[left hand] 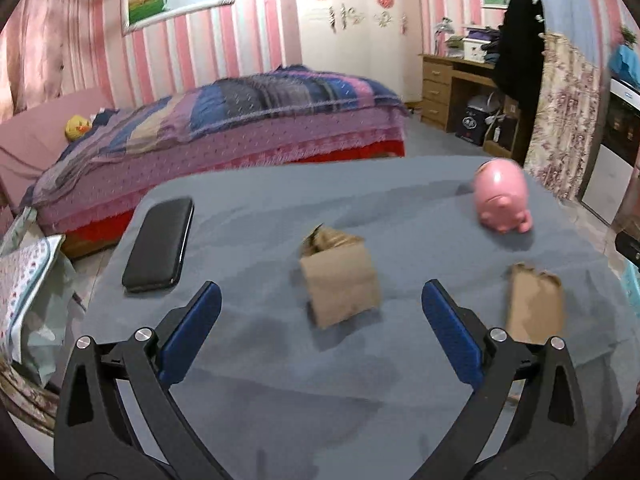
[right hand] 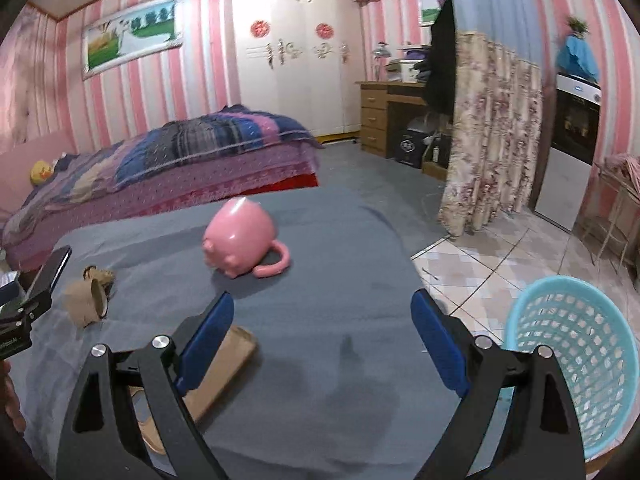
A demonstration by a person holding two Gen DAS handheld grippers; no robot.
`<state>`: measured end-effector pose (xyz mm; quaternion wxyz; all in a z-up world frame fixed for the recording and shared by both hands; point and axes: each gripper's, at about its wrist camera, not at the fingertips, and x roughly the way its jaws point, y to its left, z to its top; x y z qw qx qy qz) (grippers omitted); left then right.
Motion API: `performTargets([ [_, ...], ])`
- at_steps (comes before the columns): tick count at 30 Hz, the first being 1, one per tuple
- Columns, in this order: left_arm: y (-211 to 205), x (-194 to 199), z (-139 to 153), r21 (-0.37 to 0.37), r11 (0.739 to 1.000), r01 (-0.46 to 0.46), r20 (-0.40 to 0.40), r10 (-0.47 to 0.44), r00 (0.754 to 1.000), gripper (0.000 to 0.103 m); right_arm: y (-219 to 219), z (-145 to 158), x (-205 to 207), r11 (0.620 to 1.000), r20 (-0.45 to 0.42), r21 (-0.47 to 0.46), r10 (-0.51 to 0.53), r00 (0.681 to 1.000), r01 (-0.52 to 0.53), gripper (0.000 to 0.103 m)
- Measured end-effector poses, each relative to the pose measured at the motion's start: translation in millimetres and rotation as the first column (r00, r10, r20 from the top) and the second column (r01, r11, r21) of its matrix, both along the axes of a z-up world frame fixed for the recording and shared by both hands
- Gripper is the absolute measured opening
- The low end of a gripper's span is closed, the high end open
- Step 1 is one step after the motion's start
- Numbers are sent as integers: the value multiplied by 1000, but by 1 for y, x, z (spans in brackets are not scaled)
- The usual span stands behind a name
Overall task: Collect trash
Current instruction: 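Move both grippers back over the table toward the cardboard sleeve, then grasp the brown cardboard cup sleeve with the left gripper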
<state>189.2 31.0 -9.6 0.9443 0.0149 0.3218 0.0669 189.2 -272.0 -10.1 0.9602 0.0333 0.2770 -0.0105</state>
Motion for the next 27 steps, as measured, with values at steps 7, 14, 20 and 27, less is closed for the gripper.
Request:
performTargets([
  [7,14,29,-29,-55,998,-17,-75,13,997,97,16,-15,11,999,-41,-32,21,999,-22,89],
  [14,5,61,-43,-68,998,-7,-121,-1,993,83,24,-23,13,997,-74,-65,38,997,-43,88],
  [20,9,56,-43,-98,995,34,-131,-47,990,54,31,-26,15,996,-95,-59,65,993,-71,89],
  [27,44,27,-4,-11,1000,-6,20,6,1000,42,76,-13,20,982,-60,-68,172,983,-176,89],
])
